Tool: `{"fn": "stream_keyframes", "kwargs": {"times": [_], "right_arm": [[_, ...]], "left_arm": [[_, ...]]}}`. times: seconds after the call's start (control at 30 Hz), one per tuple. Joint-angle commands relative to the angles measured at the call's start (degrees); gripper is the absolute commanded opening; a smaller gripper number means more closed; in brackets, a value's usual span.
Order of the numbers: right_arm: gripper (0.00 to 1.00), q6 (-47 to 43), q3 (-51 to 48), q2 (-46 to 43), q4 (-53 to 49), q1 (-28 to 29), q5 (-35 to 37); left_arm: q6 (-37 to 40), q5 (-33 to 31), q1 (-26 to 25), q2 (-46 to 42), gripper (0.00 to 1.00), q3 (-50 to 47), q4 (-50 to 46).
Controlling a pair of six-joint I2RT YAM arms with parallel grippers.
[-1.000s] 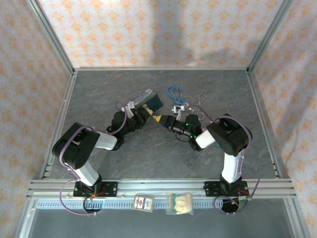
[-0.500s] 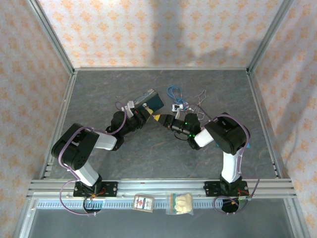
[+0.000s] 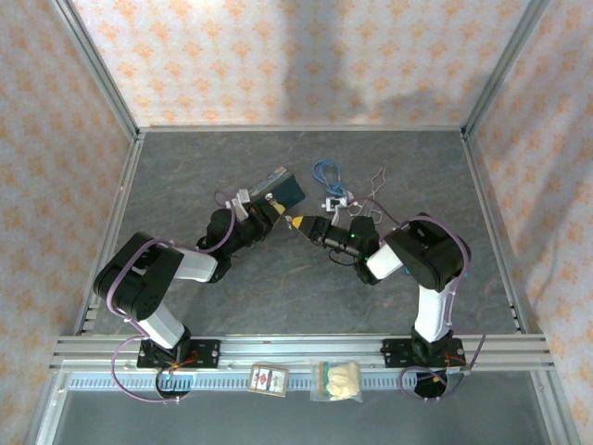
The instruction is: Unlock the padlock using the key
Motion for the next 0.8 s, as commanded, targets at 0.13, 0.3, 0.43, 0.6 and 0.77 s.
{"fn": "stream_keyframes", "kwargs": {"times": [0.13,0.3,0.43,0.6,0.77], "right_arm": [[0.27,3.7,1.8,2.0,9.9,0.2,-2.6],[0.27,3.9,2.7,4.1,10.4,0.2,-2.4],[0.33,2.3,2.4,4.1,7.7,0.2,-0.5],[0.37,0.1,1.8,2.7,4.8,0.2,1.1],[0.36,0.3,3.8,3.7,4.3,0.6,0.2]], "left_arm": [[0.8,0.0,0.2,-1.1,0.00,0.3,2.5],[0.7,0.1,0.0,-1.5,0.00,0.3,2.5],[0.7,0.2,0.0,-1.9,0.00,0.4,2.5],[0.6,0.2,-0.1,-2.3,0.00,0.2,2.5],[0.5,0.2,-0.3,-2.4,0.00,0.3,2.6]]}}
